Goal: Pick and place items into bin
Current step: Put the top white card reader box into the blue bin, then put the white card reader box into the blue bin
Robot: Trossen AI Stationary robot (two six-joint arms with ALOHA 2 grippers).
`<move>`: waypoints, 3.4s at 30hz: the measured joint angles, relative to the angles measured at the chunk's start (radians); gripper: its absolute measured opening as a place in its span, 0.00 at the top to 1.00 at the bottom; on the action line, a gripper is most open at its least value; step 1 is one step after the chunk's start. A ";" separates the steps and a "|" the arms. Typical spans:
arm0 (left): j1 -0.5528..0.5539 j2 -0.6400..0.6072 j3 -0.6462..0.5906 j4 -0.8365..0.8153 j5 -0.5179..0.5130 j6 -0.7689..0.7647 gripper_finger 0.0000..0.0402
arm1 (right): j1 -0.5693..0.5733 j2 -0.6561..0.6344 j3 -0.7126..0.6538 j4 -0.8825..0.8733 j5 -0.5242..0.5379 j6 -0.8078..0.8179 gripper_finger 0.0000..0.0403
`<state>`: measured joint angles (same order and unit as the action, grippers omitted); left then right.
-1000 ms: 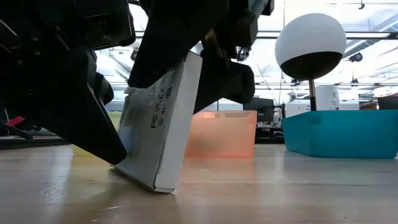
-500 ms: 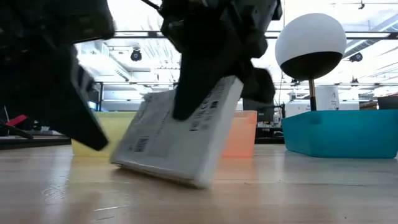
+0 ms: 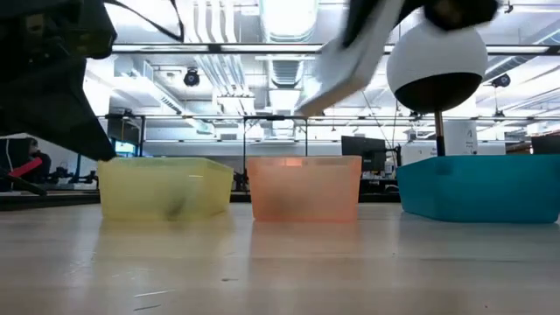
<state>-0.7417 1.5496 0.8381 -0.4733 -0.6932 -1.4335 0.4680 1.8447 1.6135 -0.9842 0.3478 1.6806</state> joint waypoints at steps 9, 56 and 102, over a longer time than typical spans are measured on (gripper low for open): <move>0.003 -0.233 -0.170 0.020 -0.052 0.073 0.97 | 0.010 -0.136 -0.053 -0.453 0.042 0.352 0.90; 0.018 -0.393 -0.289 0.129 -0.054 0.158 0.97 | -0.072 -0.417 -0.543 -0.210 -0.303 -0.240 0.77; 0.275 0.505 0.530 0.621 0.487 0.575 0.97 | 0.613 -0.272 -0.908 0.755 0.004 0.318 0.44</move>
<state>-0.4663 2.0550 1.3684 0.1476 -0.2066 -0.8581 1.0811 1.5726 0.7051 -0.2287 0.3523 1.9982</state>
